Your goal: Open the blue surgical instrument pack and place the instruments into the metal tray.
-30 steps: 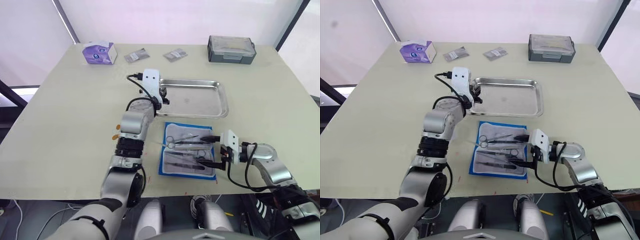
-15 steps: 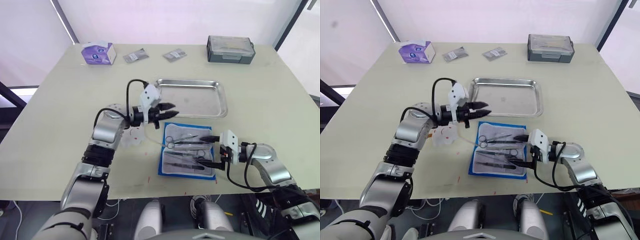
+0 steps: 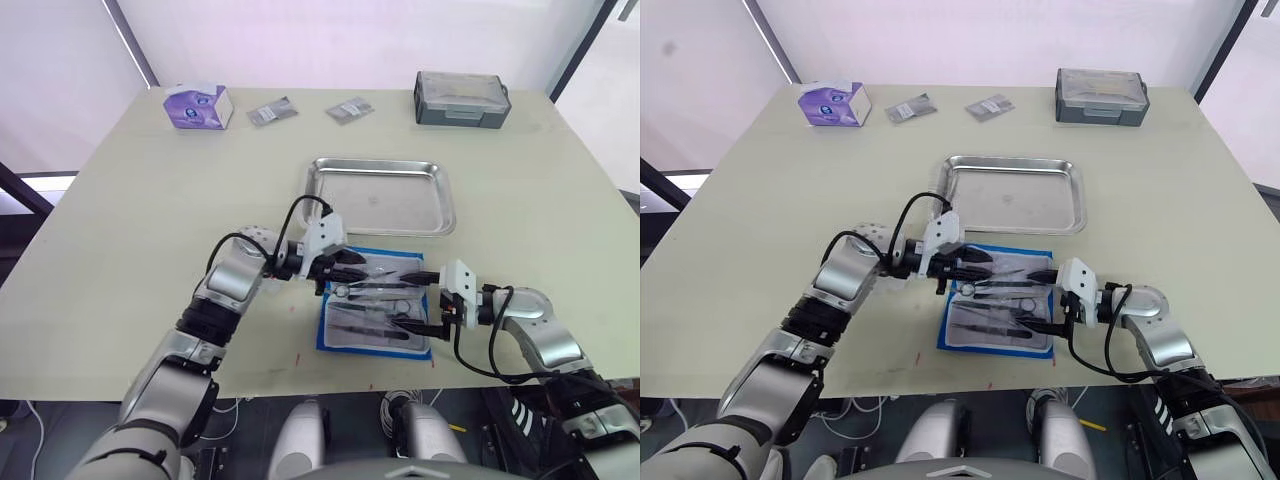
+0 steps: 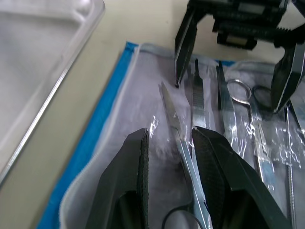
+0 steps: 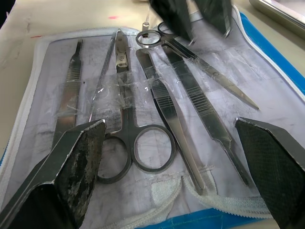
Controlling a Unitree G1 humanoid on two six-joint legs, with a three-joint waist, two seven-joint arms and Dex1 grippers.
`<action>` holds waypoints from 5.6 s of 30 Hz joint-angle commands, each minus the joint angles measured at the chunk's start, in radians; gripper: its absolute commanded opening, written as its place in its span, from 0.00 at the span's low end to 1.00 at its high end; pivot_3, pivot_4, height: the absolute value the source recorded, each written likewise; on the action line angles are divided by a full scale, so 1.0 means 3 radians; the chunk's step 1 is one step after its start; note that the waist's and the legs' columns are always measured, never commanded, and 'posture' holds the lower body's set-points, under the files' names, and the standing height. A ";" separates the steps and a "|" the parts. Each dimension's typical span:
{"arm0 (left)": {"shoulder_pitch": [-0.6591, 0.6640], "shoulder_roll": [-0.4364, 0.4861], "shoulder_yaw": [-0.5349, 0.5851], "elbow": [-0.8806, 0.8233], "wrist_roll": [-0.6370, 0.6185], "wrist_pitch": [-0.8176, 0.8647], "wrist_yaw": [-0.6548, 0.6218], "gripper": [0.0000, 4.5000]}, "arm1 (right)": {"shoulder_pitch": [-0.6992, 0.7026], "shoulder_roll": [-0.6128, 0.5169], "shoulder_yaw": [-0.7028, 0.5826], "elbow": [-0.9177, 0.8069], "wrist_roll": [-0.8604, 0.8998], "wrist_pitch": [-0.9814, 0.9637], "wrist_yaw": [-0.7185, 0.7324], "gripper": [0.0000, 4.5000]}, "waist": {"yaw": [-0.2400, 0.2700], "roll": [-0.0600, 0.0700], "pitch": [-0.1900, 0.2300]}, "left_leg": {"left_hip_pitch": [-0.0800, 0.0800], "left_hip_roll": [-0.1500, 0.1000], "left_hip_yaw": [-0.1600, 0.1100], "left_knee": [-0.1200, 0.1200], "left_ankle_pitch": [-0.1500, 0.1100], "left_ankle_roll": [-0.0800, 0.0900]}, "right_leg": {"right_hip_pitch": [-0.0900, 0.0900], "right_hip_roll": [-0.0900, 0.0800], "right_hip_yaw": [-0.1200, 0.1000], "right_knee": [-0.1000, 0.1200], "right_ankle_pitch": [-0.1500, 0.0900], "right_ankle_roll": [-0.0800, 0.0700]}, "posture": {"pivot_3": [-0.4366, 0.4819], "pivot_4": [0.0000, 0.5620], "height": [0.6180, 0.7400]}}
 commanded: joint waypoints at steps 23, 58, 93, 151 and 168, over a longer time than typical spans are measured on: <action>-0.0169 -0.0021 -0.0032 0.0490 0.0301 -0.0346 -0.0054 0.34 | 0.0179 -0.0004 0.0157 0.0292 -0.0244 0.0177 -0.0102 1.00 | 0.0001 0.0000 -0.0002 | 0.0001 0.0000 0.0000 0.0000 0.0000 0.0000 | 0.0000 0.0000 0.0000 0.0001 0.0000 0.0000 | 0.48 0.27 0.89; -0.0541 -0.0032 -0.0248 0.0314 0.0480 0.0125 -0.0316 0.01 | 0.0178 0.0022 0.0170 0.0285 -0.0243 0.0178 -0.0110 1.00 | -0.0002 -0.0001 -0.0010 | 0.0001 0.0000 0.0000 -0.0001 0.0000 0.0001 | 0.0001 0.0001 0.0000 0.0001 -0.0001 0.0000 | 0.48 0.27 0.89; -0.0975 0.0269 -0.0499 -0.0193 0.0597 0.0989 -0.0596 0.01 | 0.0160 0.0071 0.0179 0.0324 -0.0267 0.0165 -0.0113 1.00 | -0.0054 0.0000 -0.0007 | -0.0001 0.0001 -0.0004 -0.0003 0.0000 0.0001 | -0.0003 0.0002 0.0000 0.0003 -0.0003 -0.0001 | 0.48 0.27 0.89; -0.1102 -0.0632 0.0974 0.0021 0.0194 0.1984 0.2117 0.01 | 0.0215 0.0092 0.0090 0.0392 -0.0174 0.0048 -0.0049 1.00 | -0.0049 -0.0002 -0.0006 | 0.0000 0.0001 -0.0006 -0.0004 0.0000 0.0000 | -0.0002 0.0002 0.0000 0.0004 -0.0005 0.0000 | 0.48 0.27 0.89; -0.1158 -0.1135 0.1213 0.0923 0.0253 0.1298 0.3373 0.01 | 0.0220 0.0055 0.0060 0.0365 -0.0183 0.0124 -0.0073 1.00 | -0.0041 -0.0002 -0.0006 | -0.0001 -0.0001 -0.0006 -0.0004 0.0004 -0.0006 | -0.0001 0.0001 0.0000 0.0003 -0.0004 0.0000 | 0.48 0.27 0.89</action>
